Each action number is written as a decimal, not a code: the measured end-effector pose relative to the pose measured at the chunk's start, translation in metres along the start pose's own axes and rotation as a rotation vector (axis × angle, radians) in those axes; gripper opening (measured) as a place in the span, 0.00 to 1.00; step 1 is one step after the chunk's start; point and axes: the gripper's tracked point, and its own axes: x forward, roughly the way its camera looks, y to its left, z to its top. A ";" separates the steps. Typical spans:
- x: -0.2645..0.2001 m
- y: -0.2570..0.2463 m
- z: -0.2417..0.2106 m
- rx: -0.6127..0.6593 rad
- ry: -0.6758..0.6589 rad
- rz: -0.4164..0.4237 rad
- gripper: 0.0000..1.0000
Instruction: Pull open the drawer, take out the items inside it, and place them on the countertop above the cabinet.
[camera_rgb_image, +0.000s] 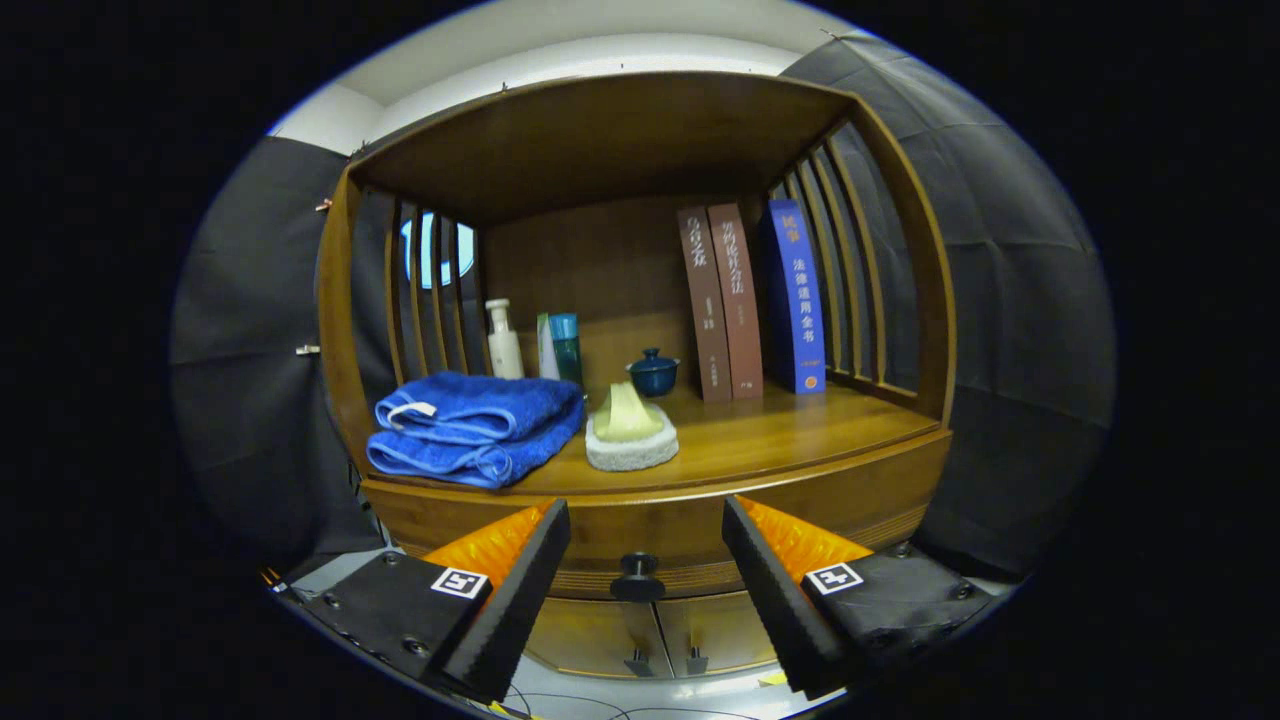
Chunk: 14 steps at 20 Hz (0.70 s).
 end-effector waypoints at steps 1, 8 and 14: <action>-0.007 -0.002 0.012 -0.004 -0.012 -0.005 1.00; -0.033 0.014 0.089 -0.029 -0.049 0.053 0.99; -0.051 0.028 0.169 -0.083 -0.123 0.079 0.99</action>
